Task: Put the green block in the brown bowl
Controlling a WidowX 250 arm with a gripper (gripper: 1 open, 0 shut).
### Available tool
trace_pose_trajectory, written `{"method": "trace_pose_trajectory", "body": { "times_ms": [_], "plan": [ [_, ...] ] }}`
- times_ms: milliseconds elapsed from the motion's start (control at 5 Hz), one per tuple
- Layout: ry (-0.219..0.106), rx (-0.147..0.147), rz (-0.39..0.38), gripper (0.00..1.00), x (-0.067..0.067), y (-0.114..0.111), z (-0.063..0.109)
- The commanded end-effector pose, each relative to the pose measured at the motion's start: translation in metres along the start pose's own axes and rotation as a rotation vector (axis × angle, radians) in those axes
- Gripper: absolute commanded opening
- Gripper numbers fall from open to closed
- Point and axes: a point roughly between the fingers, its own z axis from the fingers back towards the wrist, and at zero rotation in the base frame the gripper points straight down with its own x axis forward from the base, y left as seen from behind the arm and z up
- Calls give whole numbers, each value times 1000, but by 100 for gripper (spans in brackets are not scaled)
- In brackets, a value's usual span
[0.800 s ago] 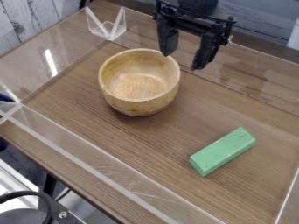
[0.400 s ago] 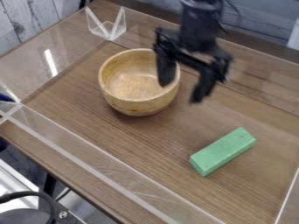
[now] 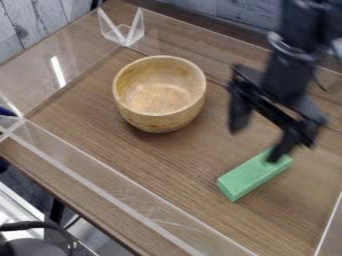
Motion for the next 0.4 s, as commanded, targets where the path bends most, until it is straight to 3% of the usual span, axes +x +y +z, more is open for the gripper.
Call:
{"method": "trace_pose_trajectory", "body": {
  "times_ms": [0, 200],
  "plan": [
    [-22, 14, -29, 100, 7, -15, 2],
    [18, 18, -63, 100, 16, -19, -5]
  ]
}}
